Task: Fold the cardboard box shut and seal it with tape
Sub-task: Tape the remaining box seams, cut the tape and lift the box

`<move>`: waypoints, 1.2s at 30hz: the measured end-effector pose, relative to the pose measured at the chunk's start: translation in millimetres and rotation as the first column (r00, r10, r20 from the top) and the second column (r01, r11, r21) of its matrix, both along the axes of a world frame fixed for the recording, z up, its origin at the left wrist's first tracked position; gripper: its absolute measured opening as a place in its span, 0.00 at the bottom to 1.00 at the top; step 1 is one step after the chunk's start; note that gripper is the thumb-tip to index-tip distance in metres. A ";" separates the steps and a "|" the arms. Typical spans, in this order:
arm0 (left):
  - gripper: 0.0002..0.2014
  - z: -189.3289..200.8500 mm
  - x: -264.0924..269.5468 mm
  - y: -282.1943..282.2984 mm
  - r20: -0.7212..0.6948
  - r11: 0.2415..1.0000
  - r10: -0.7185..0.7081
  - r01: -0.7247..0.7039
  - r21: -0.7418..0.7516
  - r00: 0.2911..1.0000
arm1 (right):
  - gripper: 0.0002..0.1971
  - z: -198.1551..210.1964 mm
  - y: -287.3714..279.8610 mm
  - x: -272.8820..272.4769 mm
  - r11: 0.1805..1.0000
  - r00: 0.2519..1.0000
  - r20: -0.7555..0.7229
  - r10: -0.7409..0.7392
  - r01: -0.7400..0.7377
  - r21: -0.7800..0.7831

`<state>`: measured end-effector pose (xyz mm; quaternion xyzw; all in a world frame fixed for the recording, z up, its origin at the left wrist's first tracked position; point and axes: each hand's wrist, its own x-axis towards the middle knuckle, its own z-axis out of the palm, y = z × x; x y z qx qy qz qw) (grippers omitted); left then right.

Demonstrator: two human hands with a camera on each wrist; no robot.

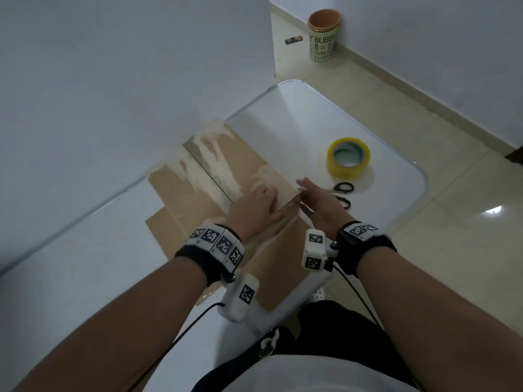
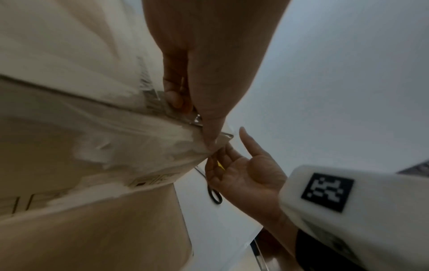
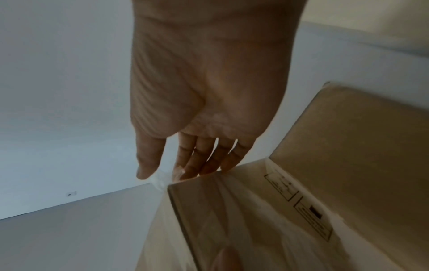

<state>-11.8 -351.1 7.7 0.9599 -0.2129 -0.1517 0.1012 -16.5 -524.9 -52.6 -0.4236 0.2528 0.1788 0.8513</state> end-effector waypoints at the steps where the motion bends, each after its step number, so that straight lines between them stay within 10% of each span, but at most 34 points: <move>1: 0.15 0.0 0.8 0.9 -0.013 0.999 0.008 -0.009 -0.031 1.000 | 0.10 1.2 0.0 0.7 1.000 1.000 0.001 -0.008 0.008 -0.002; 8: 0.14 -4.0 9.0 0.6 -0.094 0.999 -0.001 -0.003 -0.038 0.996 | 0.08 2.4 -13.7 -2.8 0.992 1.000 -0.003 0.000 0.000 0.127; 22: 0.14 -0.7 11.5 2.3 -0.129 0.998 -0.060 0.058 -0.019 0.990 | 0.10 4.2 7.0 16.1 0.986 0.981 0.127 0.146 -0.133 -0.103; 32: 0.14 2.9 10.2 2.0 -0.125 0.998 -0.059 0.056 -0.027 0.990 | 0.28 -8.8 9.0 29.2 0.881 0.936 -0.215 0.280 -0.339 -0.331; 36: 0.14 0.8 11.3 1.9 -0.129 0.997 -0.069 0.064 -0.045 0.989 | 0.24 -3.6 0.0 31.3 0.854 0.916 -0.143 0.375 -0.402 -0.331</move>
